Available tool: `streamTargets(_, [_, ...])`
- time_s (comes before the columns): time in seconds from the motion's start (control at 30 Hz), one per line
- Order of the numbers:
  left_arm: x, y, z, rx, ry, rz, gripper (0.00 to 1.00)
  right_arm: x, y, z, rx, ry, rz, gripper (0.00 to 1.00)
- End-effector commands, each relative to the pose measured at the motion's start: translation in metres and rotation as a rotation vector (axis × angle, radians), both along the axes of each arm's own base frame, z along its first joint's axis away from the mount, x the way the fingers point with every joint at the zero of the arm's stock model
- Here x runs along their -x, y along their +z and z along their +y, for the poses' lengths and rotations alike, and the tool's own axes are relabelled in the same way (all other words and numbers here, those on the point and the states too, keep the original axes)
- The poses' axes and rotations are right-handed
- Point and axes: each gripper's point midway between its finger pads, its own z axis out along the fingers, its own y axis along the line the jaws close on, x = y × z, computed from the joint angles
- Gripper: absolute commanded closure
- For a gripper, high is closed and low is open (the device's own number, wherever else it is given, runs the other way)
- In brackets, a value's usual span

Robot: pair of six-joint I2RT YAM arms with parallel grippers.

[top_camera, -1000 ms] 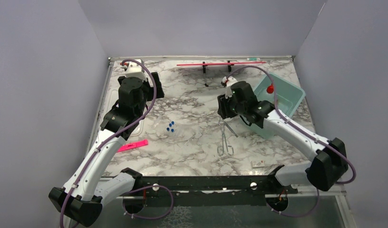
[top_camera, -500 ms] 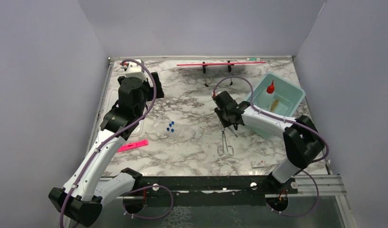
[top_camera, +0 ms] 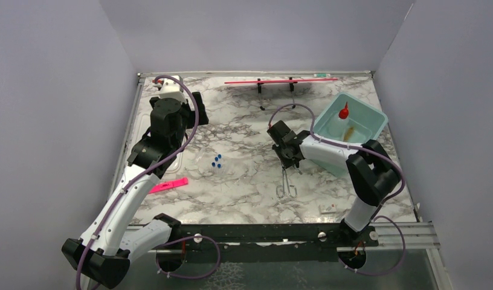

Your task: Organize the chemistry lab equipment

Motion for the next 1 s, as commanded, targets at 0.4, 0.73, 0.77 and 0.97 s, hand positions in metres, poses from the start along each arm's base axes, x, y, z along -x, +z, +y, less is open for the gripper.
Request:
streamTargets(0.4, [0.001,0.009,-0.005,0.036,-0.017,-0.033,0.06,0.026,-0.023,-0.004,-0.046,0.011,0.172,0.94])
streamTargets(0.73, [0.002,0.014,-0.007,0.045,-0.022,-0.043,0.06,0.046,0.015,-0.012,-0.07,-0.09,0.196,0.99])
streamTargets(0.77, [0.002,0.015,-0.007,0.044,-0.024,-0.046,0.07,0.049,0.019,-0.012,-0.079,-0.101,0.205,0.99])
streamTargets(0.97, [0.005,0.018,-0.005,0.046,-0.023,-0.051,0.06,0.061,0.046,-0.008,-0.138,-0.141,0.234,0.99])
